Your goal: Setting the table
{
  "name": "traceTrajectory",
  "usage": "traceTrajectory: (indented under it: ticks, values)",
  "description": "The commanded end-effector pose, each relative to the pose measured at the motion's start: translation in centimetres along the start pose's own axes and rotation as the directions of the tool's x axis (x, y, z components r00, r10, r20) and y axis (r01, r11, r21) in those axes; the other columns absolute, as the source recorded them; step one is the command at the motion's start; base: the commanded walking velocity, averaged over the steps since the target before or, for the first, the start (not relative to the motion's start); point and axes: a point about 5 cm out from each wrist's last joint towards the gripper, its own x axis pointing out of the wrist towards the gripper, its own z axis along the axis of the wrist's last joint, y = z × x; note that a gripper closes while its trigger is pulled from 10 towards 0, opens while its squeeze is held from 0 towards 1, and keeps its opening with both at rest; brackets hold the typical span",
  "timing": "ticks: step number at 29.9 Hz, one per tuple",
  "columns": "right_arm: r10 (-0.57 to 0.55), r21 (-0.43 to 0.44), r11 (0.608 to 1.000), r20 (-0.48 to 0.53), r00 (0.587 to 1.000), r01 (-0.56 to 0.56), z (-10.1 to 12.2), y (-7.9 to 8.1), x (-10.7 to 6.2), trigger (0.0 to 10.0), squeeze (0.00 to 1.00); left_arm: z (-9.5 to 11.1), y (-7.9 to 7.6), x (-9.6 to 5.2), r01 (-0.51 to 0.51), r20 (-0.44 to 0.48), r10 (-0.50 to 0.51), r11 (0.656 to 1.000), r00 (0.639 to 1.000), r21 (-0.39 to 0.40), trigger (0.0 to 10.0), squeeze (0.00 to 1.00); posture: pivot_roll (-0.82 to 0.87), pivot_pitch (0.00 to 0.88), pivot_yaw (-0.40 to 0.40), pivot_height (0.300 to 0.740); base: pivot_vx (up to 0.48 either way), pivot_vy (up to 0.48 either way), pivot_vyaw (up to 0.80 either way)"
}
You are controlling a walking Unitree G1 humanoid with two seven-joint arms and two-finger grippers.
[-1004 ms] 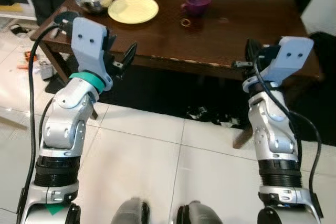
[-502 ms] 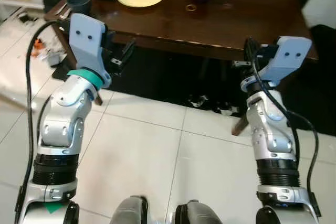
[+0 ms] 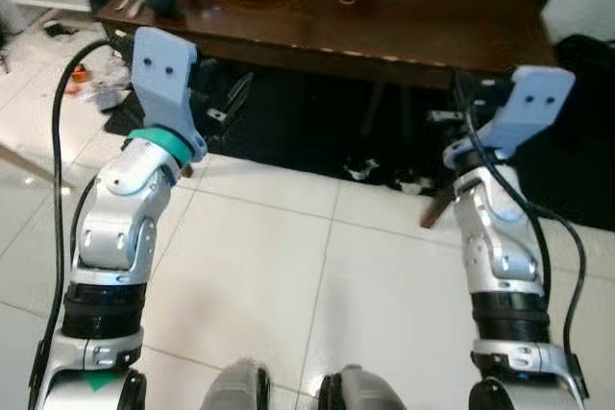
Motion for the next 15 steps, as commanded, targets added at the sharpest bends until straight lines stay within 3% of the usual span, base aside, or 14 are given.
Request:
traceTrajectory:
  ticks: [1,7,15]
  values:
    - [0.013,0.016,1.000,-0.013,1.000,-0.013,-0.33,0.54,-0.13,10.0,0.00,-0.53,0.31,-0.33,-0.013,-0.022,0.013,1.000,1.000,-0.008,10.0,0.00,0.06,0.019,0.056,0.740,0.000,0.000,0.00]
    - [0.016,-0.004,1.000,-0.027,1.000,-0.016,-0.49,0.57,-0.12,10.0,0.00,-0.69,0.30,-0.26,-0.031,-0.033,0.030,0.999,0.999,-0.015,10.0,0.00,0.06,0.021,0.055,0.740,0.000,0.000,0.07]
    - [0.009,-0.010,1.000,-0.030,1.000,-0.010,-0.50,0.43,-0.12,10.0,0.00,-1.35,0.08,-0.18,-0.080,-0.065,0.078,0.996,0.995,-0.025,10.0,0.00,0.06,0.024,0.056,0.740,0.000,0.000,0.80]
